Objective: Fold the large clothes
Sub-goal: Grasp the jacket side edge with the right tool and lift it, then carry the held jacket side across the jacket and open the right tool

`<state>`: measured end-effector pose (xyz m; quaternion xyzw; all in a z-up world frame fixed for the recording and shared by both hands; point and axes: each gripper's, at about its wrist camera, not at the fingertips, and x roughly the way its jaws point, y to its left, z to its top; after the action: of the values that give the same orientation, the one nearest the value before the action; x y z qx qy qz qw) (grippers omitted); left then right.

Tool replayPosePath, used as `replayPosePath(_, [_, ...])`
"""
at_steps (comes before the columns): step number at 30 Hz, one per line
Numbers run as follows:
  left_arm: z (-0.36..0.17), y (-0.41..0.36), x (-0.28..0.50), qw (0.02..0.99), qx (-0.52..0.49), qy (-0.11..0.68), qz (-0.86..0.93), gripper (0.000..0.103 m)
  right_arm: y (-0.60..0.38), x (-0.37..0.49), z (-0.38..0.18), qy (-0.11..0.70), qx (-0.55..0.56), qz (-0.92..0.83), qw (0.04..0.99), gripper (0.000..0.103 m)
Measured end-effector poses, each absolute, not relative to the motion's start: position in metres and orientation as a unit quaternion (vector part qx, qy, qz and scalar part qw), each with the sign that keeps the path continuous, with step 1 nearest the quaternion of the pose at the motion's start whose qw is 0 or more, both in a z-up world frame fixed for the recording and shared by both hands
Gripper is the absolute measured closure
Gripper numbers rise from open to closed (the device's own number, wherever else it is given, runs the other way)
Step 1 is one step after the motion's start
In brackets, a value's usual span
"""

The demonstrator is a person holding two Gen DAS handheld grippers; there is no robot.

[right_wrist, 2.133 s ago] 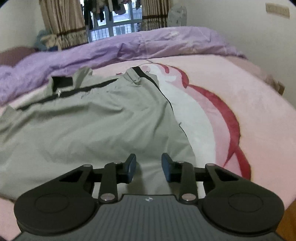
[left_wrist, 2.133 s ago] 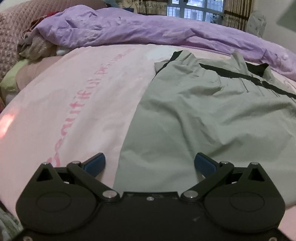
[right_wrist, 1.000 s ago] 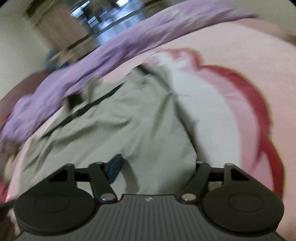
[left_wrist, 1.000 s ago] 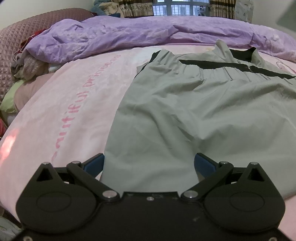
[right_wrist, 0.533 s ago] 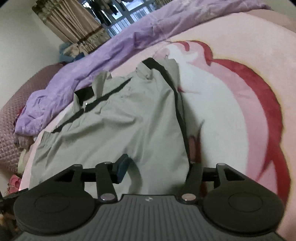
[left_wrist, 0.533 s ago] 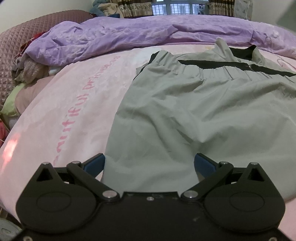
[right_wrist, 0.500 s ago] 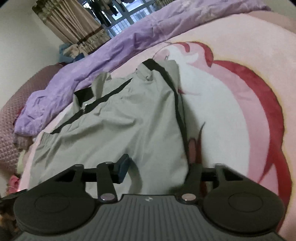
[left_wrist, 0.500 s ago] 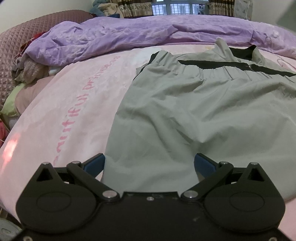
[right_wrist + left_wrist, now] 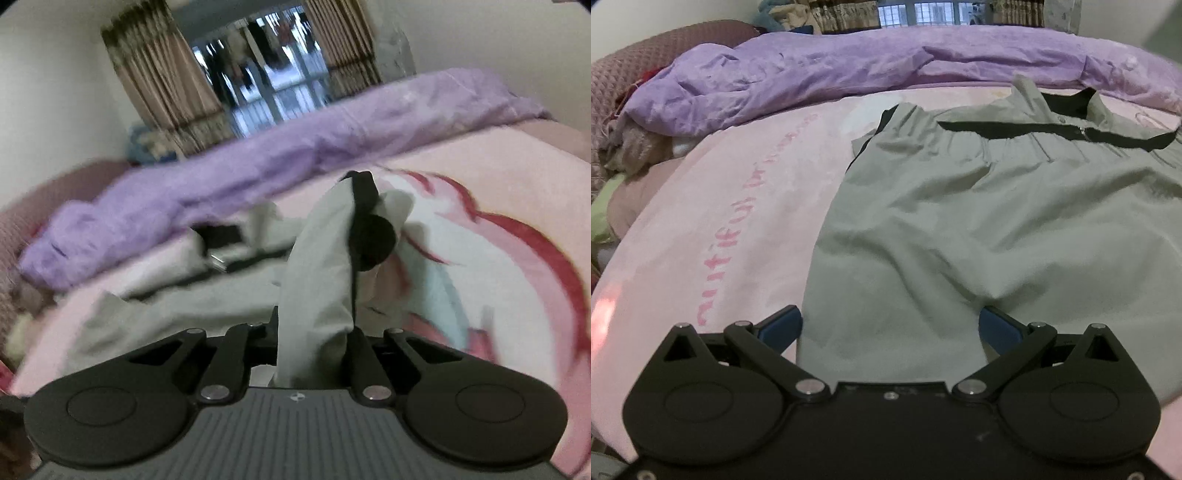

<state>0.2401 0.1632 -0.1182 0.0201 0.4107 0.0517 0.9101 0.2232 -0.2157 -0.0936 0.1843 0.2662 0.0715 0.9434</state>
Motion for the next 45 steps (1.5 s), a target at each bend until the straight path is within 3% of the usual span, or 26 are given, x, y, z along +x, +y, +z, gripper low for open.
replayPosePath(5, [-0.106, 0.178, 0.245, 0.916, 0.029, 0.396, 0.057, 0.000, -0.138, 0.218, -0.061, 0.207, 0.170, 0.086, 0.960, 0.091])
replayPosePath(16, [-0.091, 0.229, 0.249, 0.919, 0.014, 0.387, 0.073, 0.000, 0.017, 0.241, -0.032, 0.198, 0.168, 0.207, 0.943, 0.092])
replayPosePath(23, [-0.107, 0.255, 0.241, 0.912, -0.026, 0.400, 0.085, 0.000, 0.058, 0.238, -0.062, 0.253, 0.145, 0.219, 0.931, 0.091])
replayPosePath(29, [-0.111, 0.264, 0.235, 0.910, -0.054, 0.403, 0.076, 0.000, 0.083, 0.233, -0.060, 0.252, 0.130, 0.230, 0.931, 0.092])
replayPosePath(38, [-0.116, 0.306, 0.219, 0.903, -0.119, 0.397, 0.116, 0.000, 0.108, 0.236, -0.110, 0.309, 0.093, 0.199, 0.926, 0.091])
replayPosePath(45, [-0.116, 0.289, 0.221, 0.902, -0.082, 0.407, 0.117, 0.000, 0.110, 0.238, -0.133, 0.317, 0.087, 0.204, 0.922, 0.091])
